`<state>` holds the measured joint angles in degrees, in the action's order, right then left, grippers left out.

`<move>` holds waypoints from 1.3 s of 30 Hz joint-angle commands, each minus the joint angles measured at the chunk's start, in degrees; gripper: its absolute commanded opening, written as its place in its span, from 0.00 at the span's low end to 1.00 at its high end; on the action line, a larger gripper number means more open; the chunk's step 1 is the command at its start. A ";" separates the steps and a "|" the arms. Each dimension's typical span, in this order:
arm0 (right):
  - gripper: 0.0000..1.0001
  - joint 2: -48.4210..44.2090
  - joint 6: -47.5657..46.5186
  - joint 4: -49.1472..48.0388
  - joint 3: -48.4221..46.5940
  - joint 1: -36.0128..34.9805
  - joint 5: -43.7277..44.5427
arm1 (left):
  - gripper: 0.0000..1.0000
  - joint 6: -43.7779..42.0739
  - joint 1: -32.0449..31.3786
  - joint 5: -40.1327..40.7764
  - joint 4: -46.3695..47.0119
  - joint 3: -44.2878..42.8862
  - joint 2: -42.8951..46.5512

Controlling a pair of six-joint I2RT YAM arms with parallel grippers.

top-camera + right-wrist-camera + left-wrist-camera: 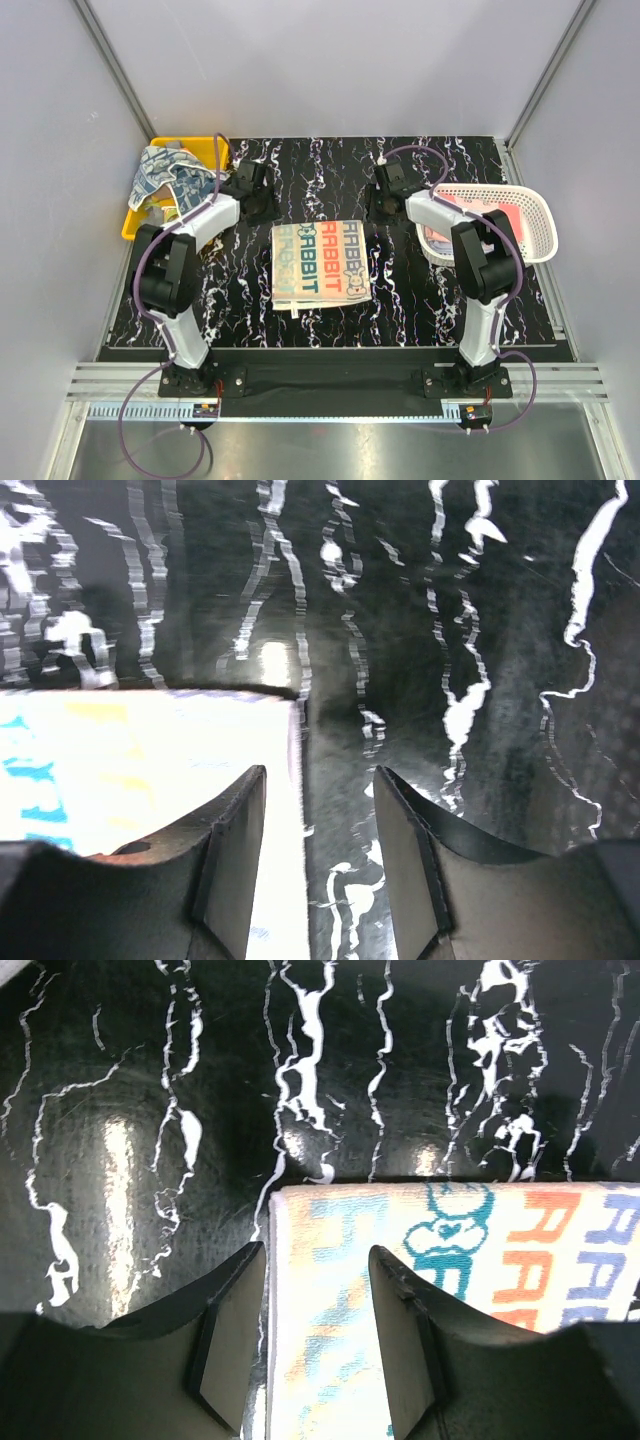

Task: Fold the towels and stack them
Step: Fold the towel

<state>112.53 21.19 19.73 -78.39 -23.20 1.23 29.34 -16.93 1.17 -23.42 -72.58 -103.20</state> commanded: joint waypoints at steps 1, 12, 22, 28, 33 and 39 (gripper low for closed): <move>0.54 -3.81 0.08 -2.76 0.08 -0.62 -3.34 | 0.50 -1.30 0.23 -2.75 1.45 0.42 0.81; 0.54 4.18 -1.59 0.75 -5.19 -2.64 -2.82 | 0.49 -2.80 -1.09 2.52 -2.24 -3.27 -7.45; 0.52 9.99 -3.43 2.95 -10.46 -2.64 0.78 | 0.49 -2.62 -1.35 7.35 -2.16 -4.24 -10.80; 0.38 11.04 -3.52 3.04 -11.17 -2.64 0.70 | 0.41 -2.01 -1.44 6.92 -0.31 -3.98 -11.85; 0.18 11.13 -4.31 2.51 -10.56 -2.64 0.96 | 0.34 -2.10 -1.44 6.04 2.06 -2.75 -11.68; 0.00 11.13 -5.10 1.98 -12.04 -2.46 0.88 | 0.19 -3.15 -0.83 4.54 5.66 -3.18 -11.06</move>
<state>122.50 17.56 21.71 -88.03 -25.50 0.84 26.98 -18.37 5.98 -21.21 -75.99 -113.49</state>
